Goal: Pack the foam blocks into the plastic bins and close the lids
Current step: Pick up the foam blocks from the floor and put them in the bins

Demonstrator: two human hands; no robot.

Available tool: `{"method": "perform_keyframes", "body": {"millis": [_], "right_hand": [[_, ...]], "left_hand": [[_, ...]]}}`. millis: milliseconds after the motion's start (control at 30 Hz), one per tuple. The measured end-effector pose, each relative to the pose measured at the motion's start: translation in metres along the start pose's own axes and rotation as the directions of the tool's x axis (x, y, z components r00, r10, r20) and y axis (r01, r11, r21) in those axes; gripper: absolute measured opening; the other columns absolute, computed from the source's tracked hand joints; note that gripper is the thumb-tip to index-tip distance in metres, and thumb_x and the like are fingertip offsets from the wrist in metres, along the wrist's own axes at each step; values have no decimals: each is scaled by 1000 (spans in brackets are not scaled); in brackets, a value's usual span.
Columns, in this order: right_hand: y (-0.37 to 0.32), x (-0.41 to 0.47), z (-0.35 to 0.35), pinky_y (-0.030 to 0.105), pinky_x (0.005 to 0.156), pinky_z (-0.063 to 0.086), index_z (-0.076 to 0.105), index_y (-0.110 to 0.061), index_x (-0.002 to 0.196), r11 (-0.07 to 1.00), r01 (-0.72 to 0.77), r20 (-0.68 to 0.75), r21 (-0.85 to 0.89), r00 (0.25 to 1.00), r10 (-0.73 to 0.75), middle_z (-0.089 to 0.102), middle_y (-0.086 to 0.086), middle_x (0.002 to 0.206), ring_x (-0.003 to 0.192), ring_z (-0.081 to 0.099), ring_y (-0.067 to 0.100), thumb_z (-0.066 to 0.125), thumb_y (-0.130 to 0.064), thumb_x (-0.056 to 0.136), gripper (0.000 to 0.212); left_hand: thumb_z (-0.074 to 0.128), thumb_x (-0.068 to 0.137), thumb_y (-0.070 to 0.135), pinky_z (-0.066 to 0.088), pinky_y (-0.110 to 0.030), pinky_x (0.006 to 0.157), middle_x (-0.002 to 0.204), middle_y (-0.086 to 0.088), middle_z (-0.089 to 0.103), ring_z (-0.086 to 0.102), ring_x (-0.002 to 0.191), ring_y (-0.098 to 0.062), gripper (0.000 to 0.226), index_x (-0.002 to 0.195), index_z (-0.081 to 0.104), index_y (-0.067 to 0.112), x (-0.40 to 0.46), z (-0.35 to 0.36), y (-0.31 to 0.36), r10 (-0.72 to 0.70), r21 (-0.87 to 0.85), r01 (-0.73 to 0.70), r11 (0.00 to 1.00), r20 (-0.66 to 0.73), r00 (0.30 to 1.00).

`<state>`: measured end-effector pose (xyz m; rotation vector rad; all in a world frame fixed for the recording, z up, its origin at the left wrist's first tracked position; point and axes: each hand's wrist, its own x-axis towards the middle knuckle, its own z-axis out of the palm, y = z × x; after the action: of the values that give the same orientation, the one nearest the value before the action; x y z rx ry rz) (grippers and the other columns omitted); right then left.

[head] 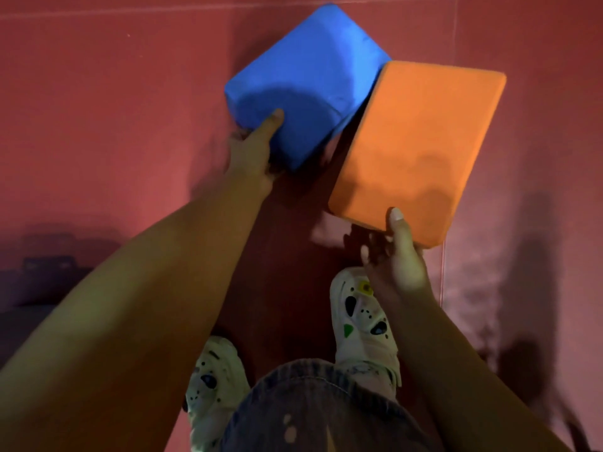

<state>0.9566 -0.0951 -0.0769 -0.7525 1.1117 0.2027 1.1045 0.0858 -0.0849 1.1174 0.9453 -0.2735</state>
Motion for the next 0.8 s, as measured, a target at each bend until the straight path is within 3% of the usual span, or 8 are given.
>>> {"method": "perform_keyframes", "body": {"millis": [133, 233, 333, 433, 600, 700, 767, 800], "right_hand": [[-2, -3, -2, 29, 77, 48, 49, -24, 116, 994, -100, 34, 44, 995, 99, 57, -9, 76, 70, 59, 4, 69, -41, 75, 48], [3, -21, 1, 27, 75, 47, 49, -29, 116, 989, -148, 84, -23, 985, 149, 57, -10, 82, 72, 59, 3, 68, -42, 78, 45], [6, -57, 8, 29, 70, 52, 51, -26, 130, 968, -190, 116, -166, 971, 211, 61, -6, 103, 86, 62, 8, 70, -39, 78, 57], [1, -102, 20, 38, 77, 56, 56, -13, 119, 923, -305, 156, -236, 925, 346, 58, 5, 111, 100, 60, 20, 84, -39, 52, 78], [-22, -192, 54, 34, 70, 50, 61, -18, 87, 827, -296, 345, -477, 803, 486, 58, 3, 83, 81, 57, 16, 92, -40, 13, 83], [-30, -258, 70, 29, 63, 51, 61, -19, 75, 759, -196, 422, -621, 733, 534, 56, 0, 66, 62, 57, 13, 89, -47, 38, 54], [-24, -302, 76, 31, 67, 49, 53, -21, 85, 707, -104, 421, -699, 739, 525, 50, 0, 73, 68, 51, 13, 71, -47, 73, 33], [-19, -324, 79, 31, 68, 49, 51, -21, 87, 691, -55, 431, -721, 745, 510, 48, 1, 78, 72, 50, 13, 66, -44, 80, 28]], "left_hand": [[84, 54, 35, 58, -48, 77, 120, -13, 63, 66, 102, -27, 75, 112, 47, 8, -21, -3, 17, 106, 70, -99, 993, -103, 989], [81, 49, 39, 55, -44, 83, 106, -9, 60, 64, 93, -24, 63, 90, 36, 23, -49, -28, 42, 254, 205, -207, 957, -241, 936], [83, 58, 33, 48, -36, 87, 98, -5, 53, 54, 83, -18, 59, 90, 33, 23, -92, -73, 70, 441, 378, -307, 874, -347, 828], [82, 69, 24, 48, -32, 80, 99, -6, 52, 54, 82, -17, 54, 92, 33, 21, -151, -124, 99, 499, 383, -353, 854, -411, 763], [81, 68, 32, 46, -35, 77, 104, -5, 52, 54, 88, -20, 59, 101, 34, 21, -299, -201, 148, 609, 465, -401, 789, -511, 607], [80, 68, 32, 45, -31, 82, 107, -3, 49, 52, 92, -20, 58, 102, 35, 20, -404, -245, 163, 639, 471, -434, 768, -604, 475], [81, 64, 36, 48, -33, 84, 109, -5, 50, 54, 94, -23, 61, 102, 35, 22, -471, -276, 161, 613, 447, -430, 784, -664, 428], [80, 58, 40, 50, -35, 86, 111, -7, 51, 56, 96, -25, 64, 100, 35, 23, -503, -291, 156, 604, 441, -430, 788, -688, 402]]}}
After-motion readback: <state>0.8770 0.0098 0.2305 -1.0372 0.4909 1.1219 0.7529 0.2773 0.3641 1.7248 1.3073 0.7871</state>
